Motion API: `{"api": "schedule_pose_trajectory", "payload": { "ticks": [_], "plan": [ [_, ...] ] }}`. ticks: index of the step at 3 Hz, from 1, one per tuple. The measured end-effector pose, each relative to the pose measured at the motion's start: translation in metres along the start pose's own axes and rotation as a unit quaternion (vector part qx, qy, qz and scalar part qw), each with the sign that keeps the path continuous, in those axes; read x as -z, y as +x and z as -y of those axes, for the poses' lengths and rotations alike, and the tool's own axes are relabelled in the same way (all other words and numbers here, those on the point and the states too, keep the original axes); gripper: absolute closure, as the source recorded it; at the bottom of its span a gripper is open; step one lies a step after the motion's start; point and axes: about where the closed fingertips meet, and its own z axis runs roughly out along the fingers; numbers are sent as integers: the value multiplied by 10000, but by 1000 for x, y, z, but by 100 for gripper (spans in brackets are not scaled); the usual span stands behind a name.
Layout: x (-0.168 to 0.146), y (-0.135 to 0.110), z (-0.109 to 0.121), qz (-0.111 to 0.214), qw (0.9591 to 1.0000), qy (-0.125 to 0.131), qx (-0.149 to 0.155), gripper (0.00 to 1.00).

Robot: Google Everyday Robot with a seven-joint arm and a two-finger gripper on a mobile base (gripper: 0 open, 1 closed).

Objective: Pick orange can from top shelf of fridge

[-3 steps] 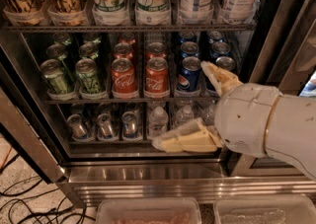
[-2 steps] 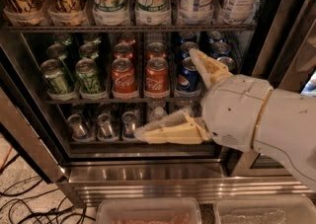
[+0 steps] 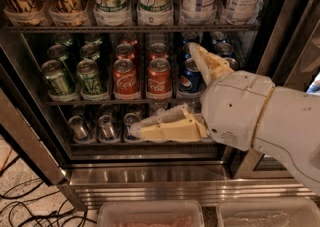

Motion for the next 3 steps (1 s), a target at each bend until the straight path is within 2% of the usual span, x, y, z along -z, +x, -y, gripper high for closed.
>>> {"api": "schedule_pose_trajectory", "payload": {
  "ticks": [1, 2, 3],
  "plan": [
    [-13, 2, 1, 49, 9999, -129, 14, 0],
    [-35, 7, -5, 154, 9999, -58, 28, 0],
    [-54, 8, -24, 332, 9993, 147, 31, 0]
  ]
}}
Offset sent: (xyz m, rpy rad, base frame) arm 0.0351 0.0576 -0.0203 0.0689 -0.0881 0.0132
